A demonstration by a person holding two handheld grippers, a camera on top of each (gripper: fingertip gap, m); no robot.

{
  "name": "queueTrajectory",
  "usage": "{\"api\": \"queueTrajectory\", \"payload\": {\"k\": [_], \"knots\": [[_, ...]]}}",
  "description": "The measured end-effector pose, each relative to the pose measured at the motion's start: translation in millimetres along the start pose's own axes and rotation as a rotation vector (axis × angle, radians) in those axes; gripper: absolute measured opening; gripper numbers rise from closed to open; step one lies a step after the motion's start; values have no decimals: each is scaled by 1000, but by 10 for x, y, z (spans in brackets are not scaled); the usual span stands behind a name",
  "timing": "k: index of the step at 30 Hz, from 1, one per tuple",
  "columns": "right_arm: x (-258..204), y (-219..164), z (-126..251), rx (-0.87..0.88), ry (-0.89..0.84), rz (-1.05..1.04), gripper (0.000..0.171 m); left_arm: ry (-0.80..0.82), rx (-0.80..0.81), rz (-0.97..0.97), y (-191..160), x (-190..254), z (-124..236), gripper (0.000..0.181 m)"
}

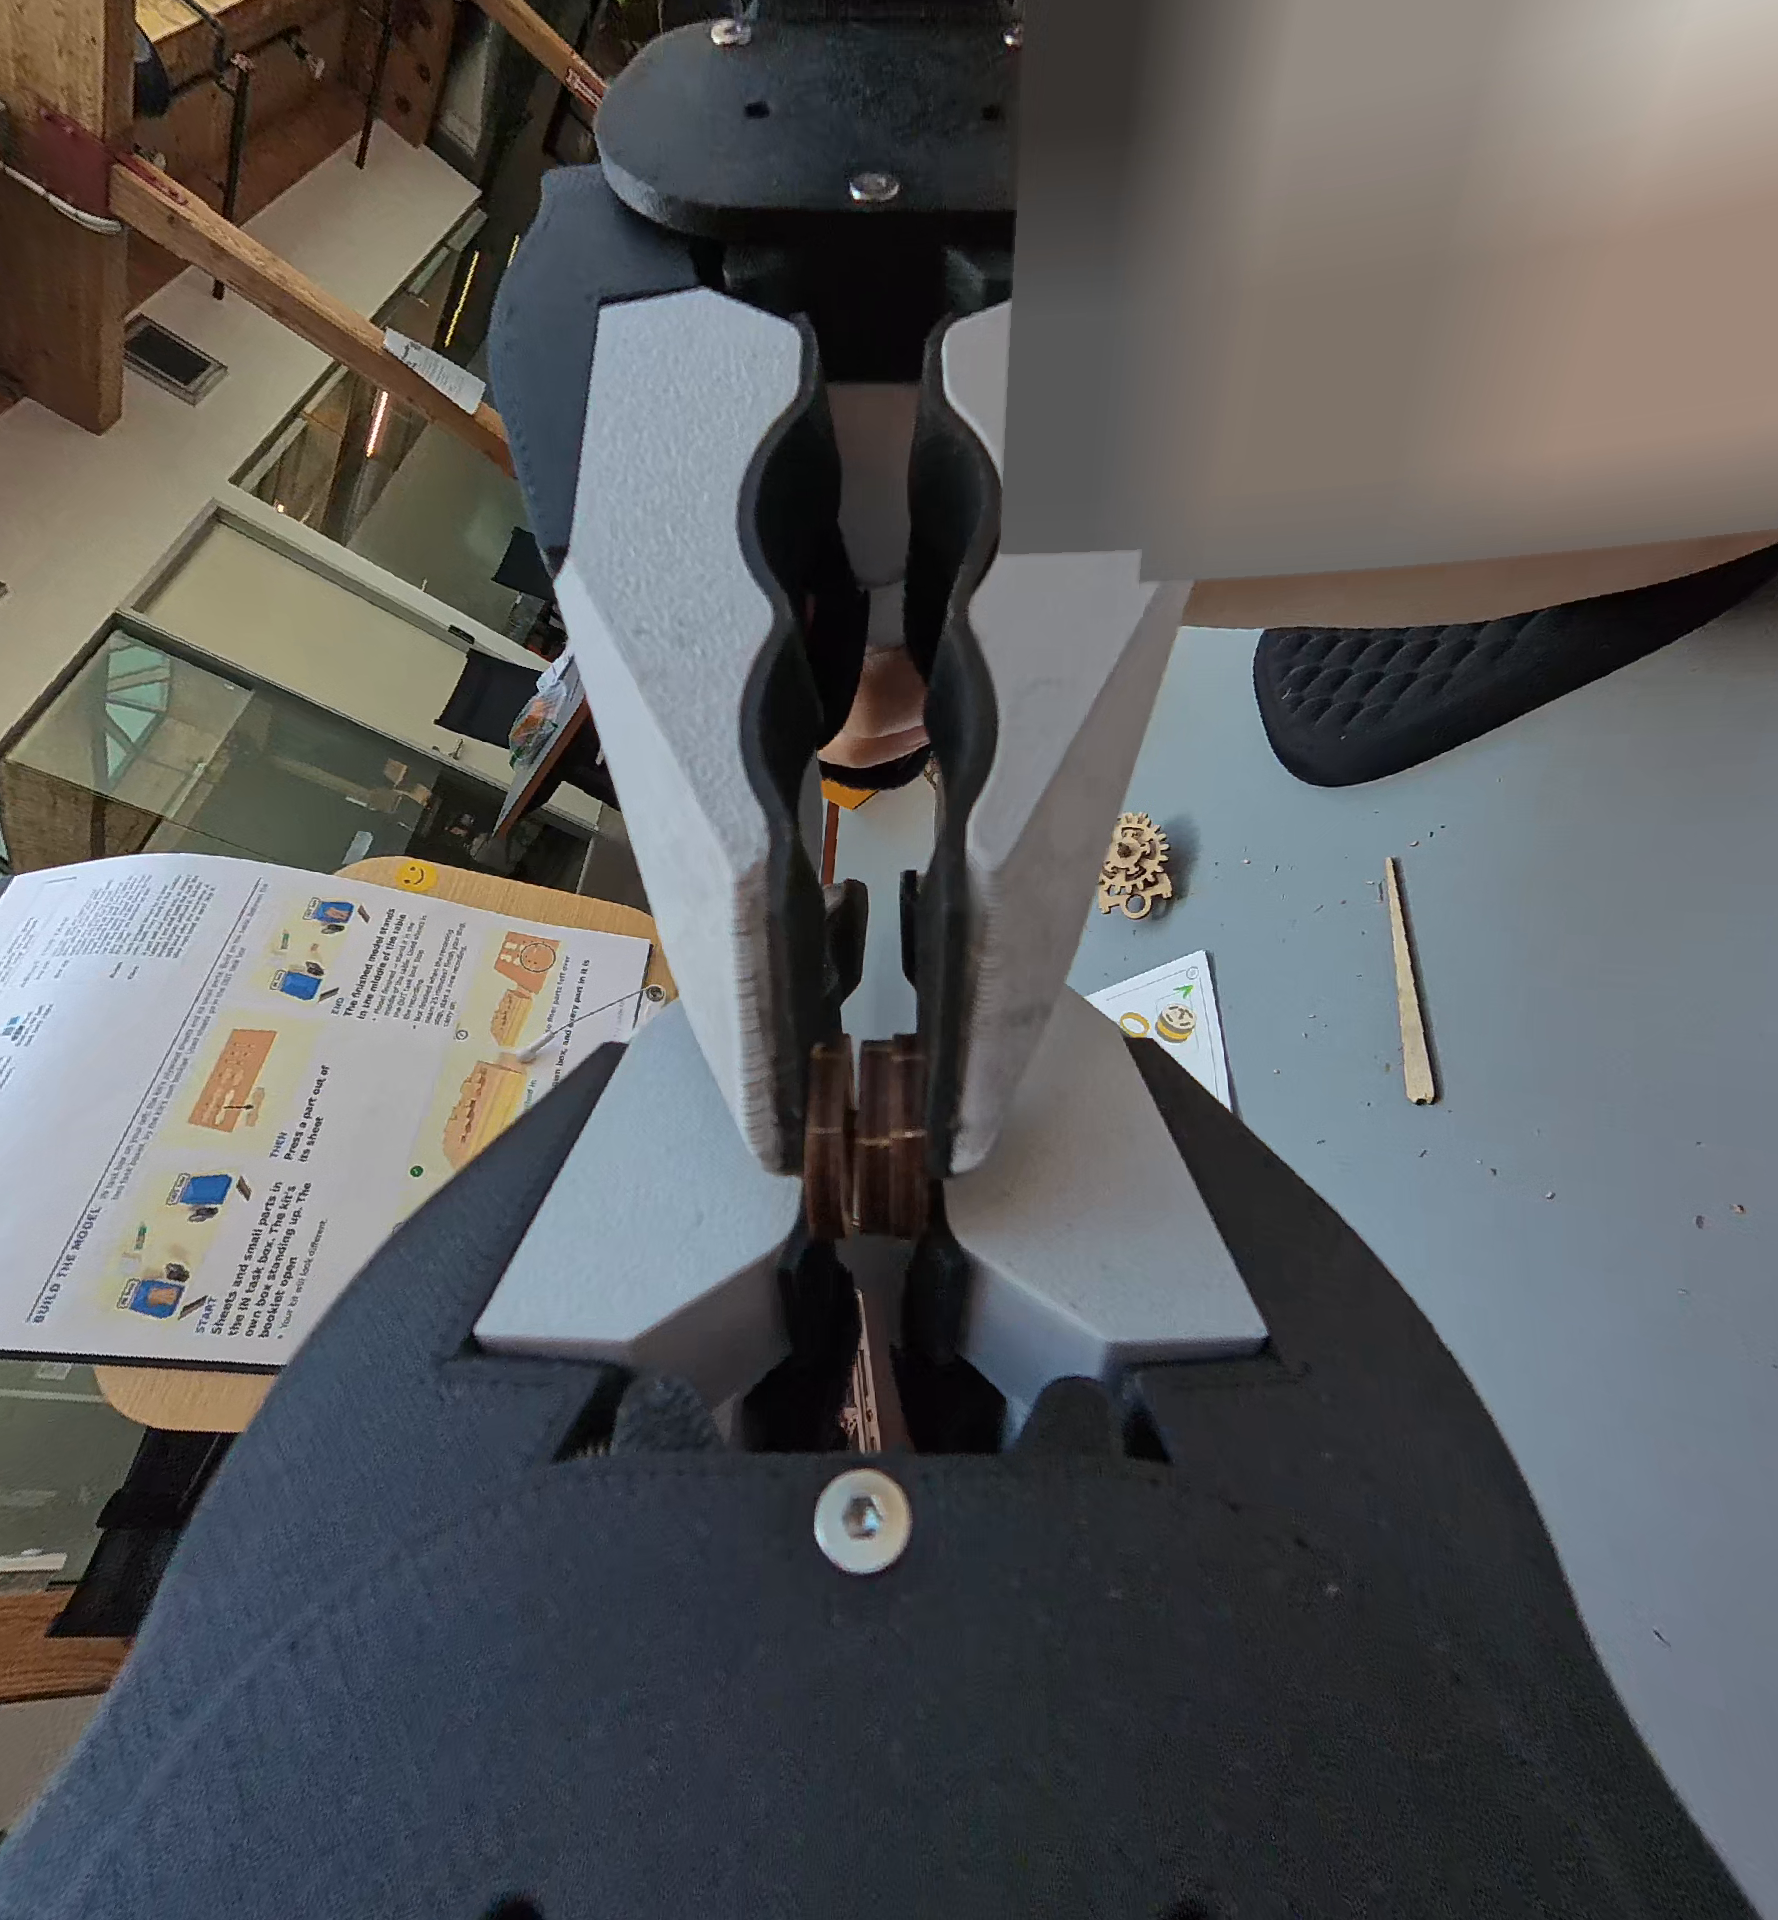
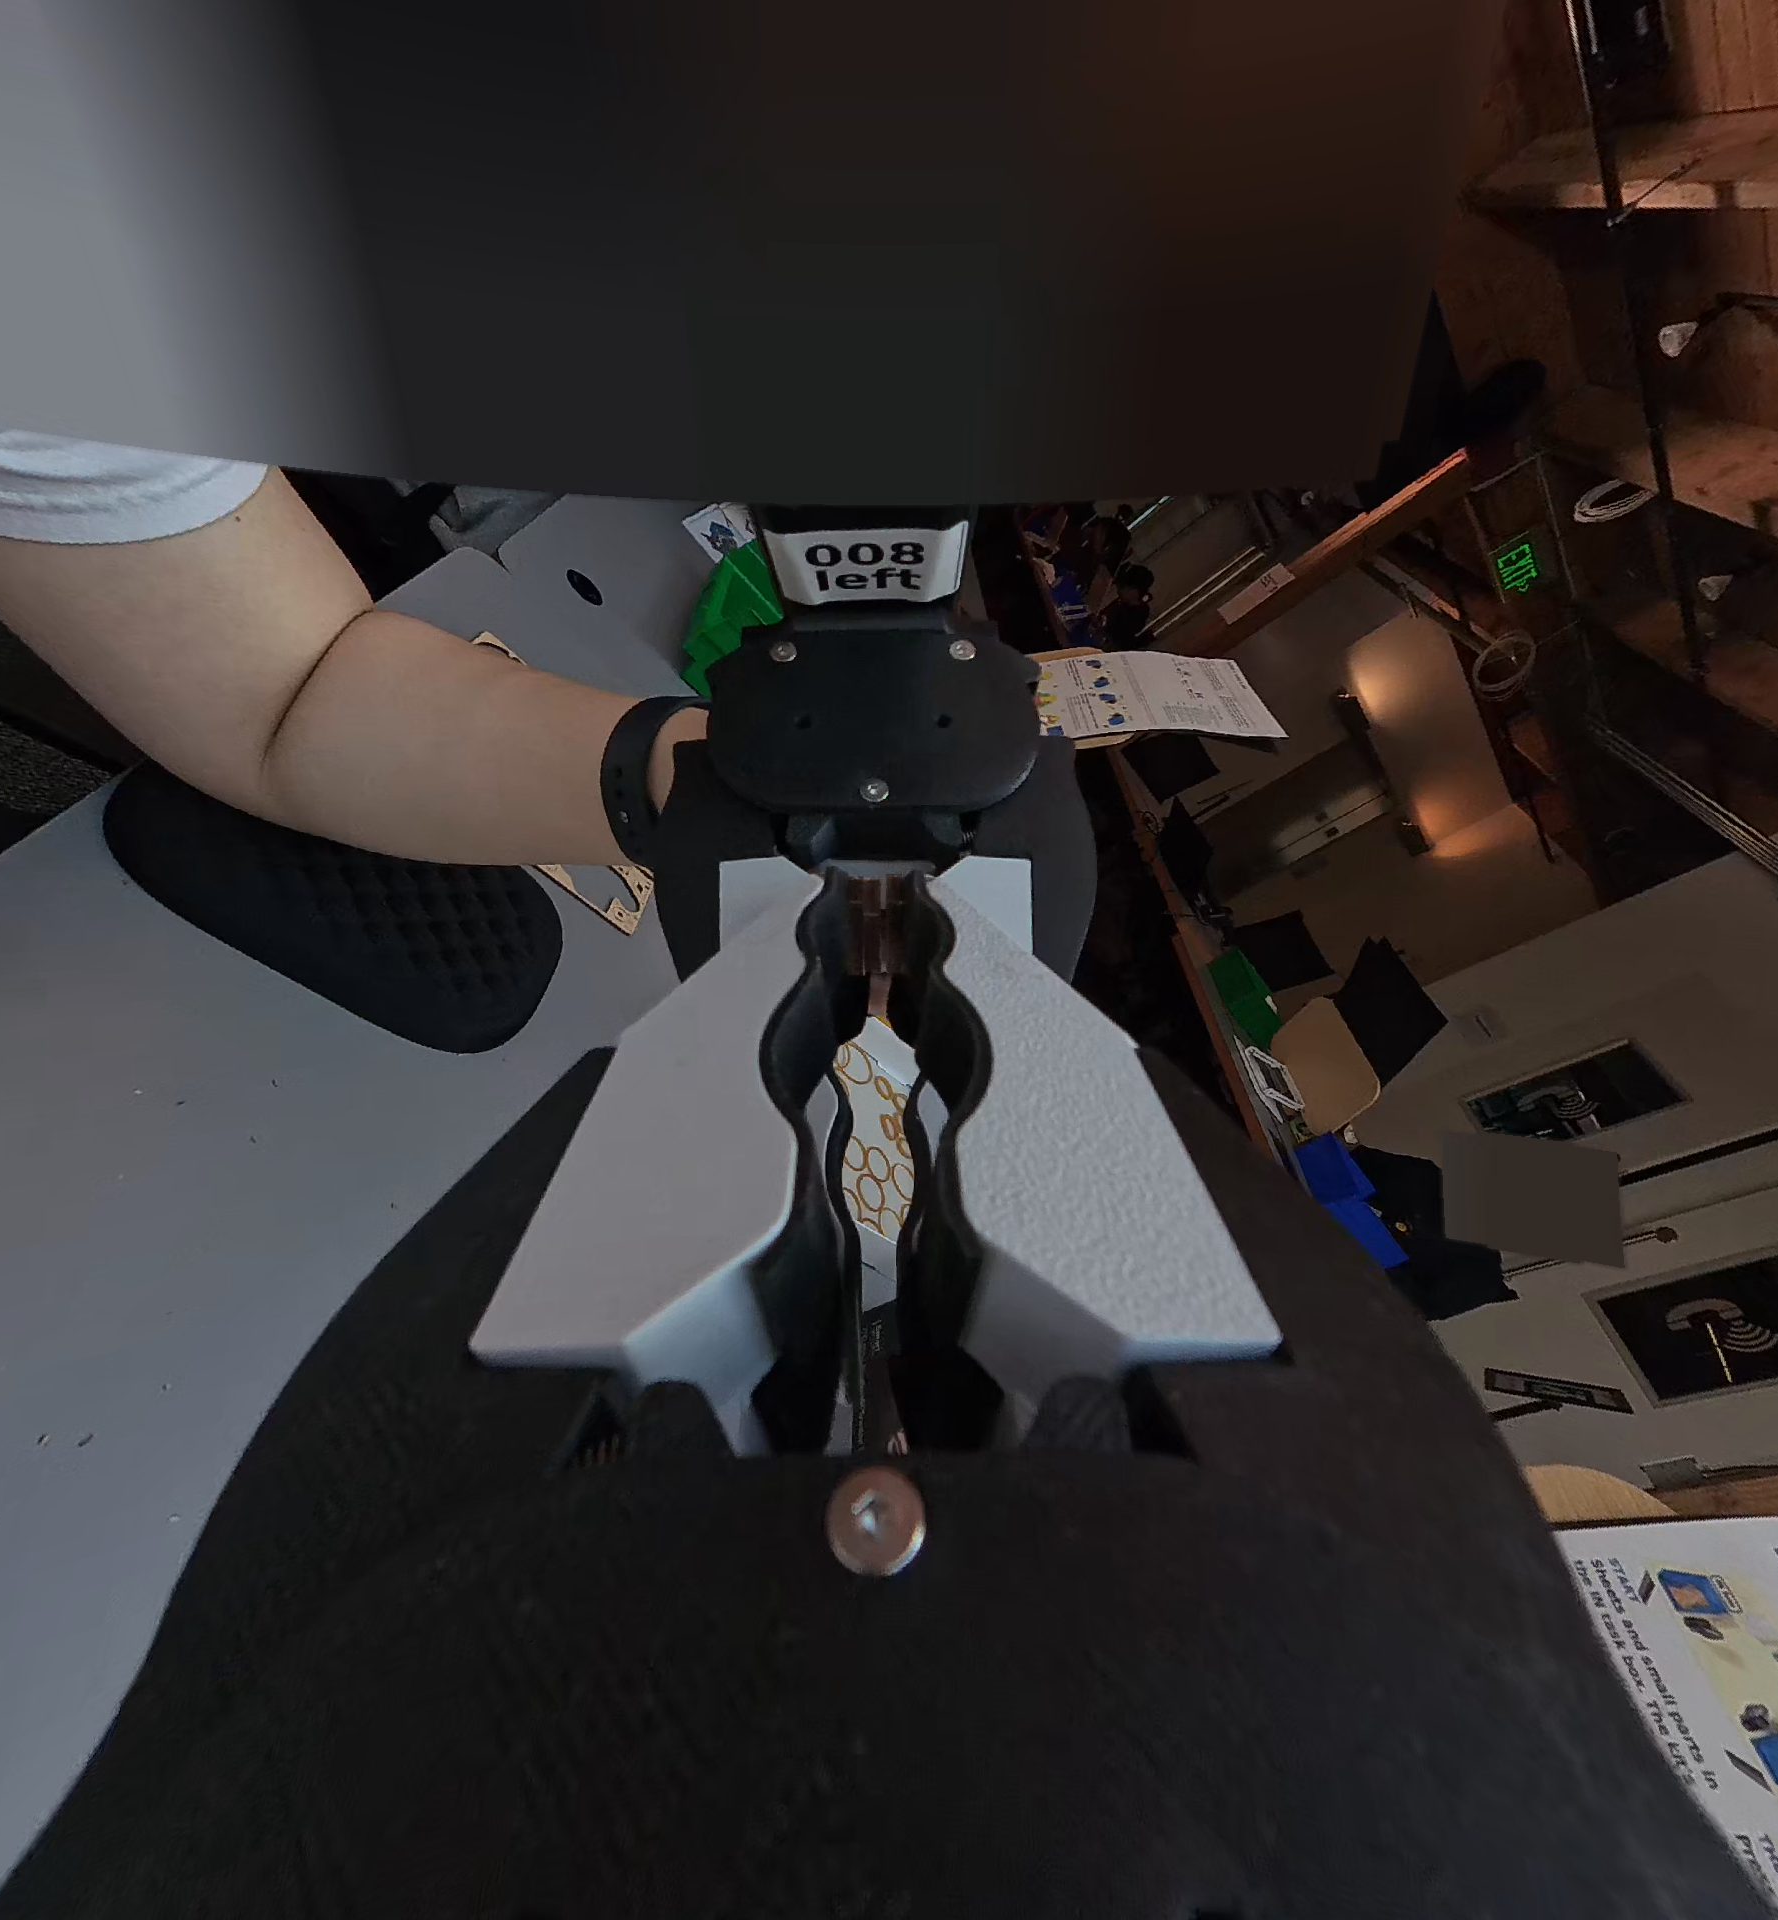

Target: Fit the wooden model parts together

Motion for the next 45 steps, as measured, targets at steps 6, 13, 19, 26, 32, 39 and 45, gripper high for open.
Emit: {"api": "queueTrajectory", "payload": {"k": [6,13,19,26,32,39,45], "knots": [[39,-71,-14,28,24,-13,12,-22,-42,3,-41,1,-7,6],[-83,-78,69,-12,1,252,11,146,-147,-248,-4,67,-56,5],[-127,6,130,-73,-31,297,17,142,-119,-227,29,63,-25,5],[-143,17,92,-92,-46,299,10,123,-66,-201,70,68,-2,5],[-151,58,71,-120,-43,251,10,57,-34,-144,65,72,2,5],[-124,59,49,-126,-29,166,8,7,-32,-112,42,75,13,6],[-68,-19,32,-152,-25,137,9,-33,-76,-56,-44,64,-30,6]]}}
Point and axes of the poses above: each gripper's, where its closed fingertips meet, z back along the fingers, y out of its top, x = y × z across the jaws, the point moved 10 cm from there along z, back along the fingers, and after that the axes turned 11 degrees about -z, right-handed, at the moved point
